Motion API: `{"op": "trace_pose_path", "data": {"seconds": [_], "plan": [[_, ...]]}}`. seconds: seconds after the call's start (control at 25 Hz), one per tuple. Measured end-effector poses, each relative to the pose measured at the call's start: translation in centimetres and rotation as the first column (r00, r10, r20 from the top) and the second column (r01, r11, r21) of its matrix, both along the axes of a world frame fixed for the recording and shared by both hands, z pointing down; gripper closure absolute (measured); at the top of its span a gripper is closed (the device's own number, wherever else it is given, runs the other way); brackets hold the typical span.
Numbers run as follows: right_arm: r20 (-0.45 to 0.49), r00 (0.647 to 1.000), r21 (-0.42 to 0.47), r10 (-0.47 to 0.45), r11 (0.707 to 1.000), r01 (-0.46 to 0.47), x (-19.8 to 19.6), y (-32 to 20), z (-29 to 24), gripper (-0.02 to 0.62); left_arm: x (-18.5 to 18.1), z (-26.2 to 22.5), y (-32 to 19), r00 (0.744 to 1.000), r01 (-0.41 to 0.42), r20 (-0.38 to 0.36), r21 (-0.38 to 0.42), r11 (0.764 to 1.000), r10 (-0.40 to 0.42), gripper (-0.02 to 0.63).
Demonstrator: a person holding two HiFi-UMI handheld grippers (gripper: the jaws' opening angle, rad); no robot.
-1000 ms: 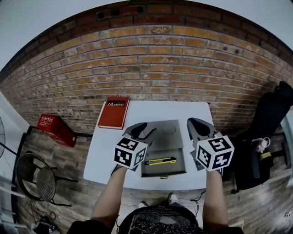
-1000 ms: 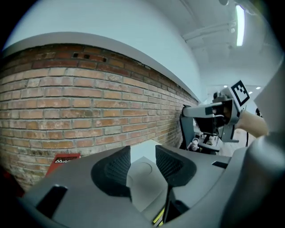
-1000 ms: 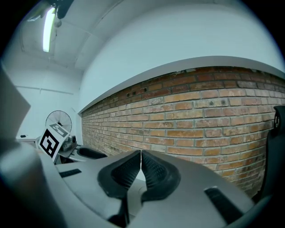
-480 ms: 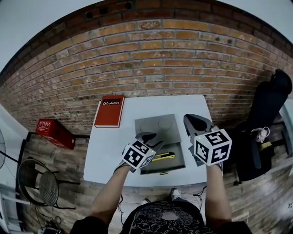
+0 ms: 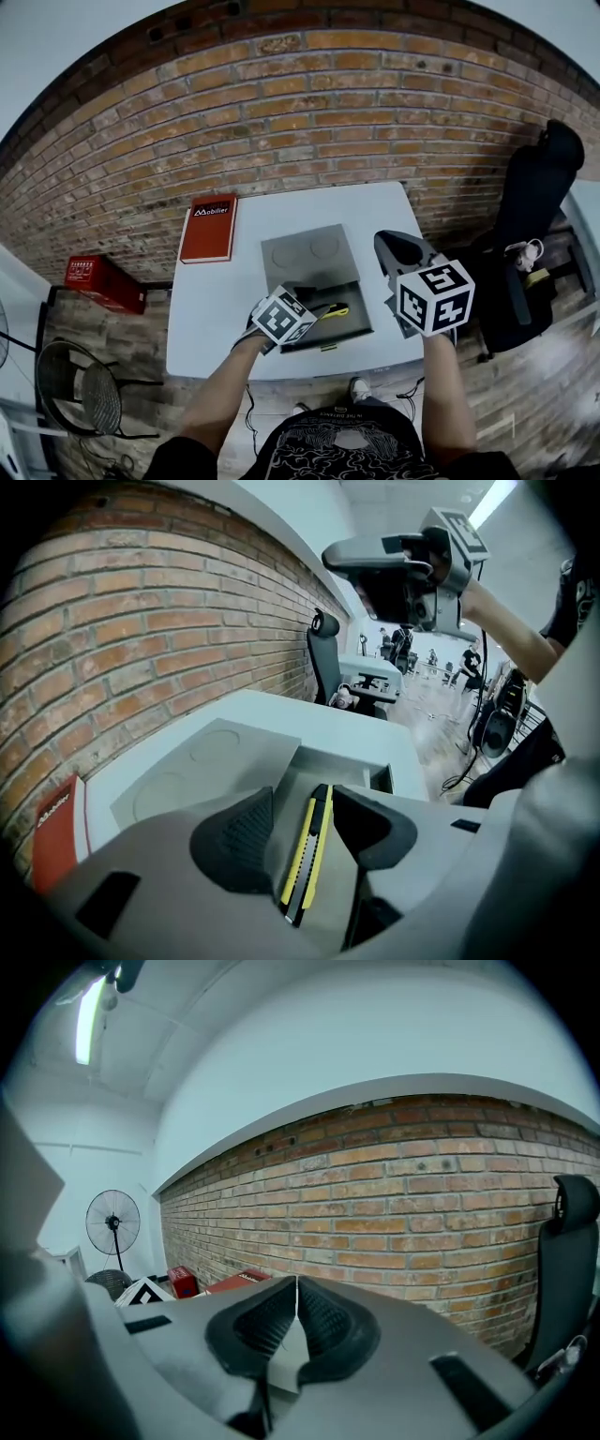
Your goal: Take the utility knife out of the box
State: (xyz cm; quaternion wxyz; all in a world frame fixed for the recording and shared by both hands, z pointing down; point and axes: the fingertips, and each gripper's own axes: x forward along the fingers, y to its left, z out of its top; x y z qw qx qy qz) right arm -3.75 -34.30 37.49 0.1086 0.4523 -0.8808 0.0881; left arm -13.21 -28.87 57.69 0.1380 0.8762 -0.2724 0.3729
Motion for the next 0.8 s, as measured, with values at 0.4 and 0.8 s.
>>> {"op": "trace_pose_path", "data": {"seconds": [0.4, 0.8], "plan": [[0.007, 0.998, -0.025, 0.063, 0.998, -0.063, 2.4, 1.6, 0.9, 0.574, 0.3, 4.8, 1.2, 0.992, -0.056, 0.104, -0.09, 0.994, 0.066, 0.38], [-0.005, 0.994, -0.038, 0.107, 0.994, -0.107, 4.4, 2.4, 1.5, 0.574, 0.5, 7.7, 1.5, 0.965, -0.116, 0.221, -0.132, 0.984, 0.143, 0.384]]}}
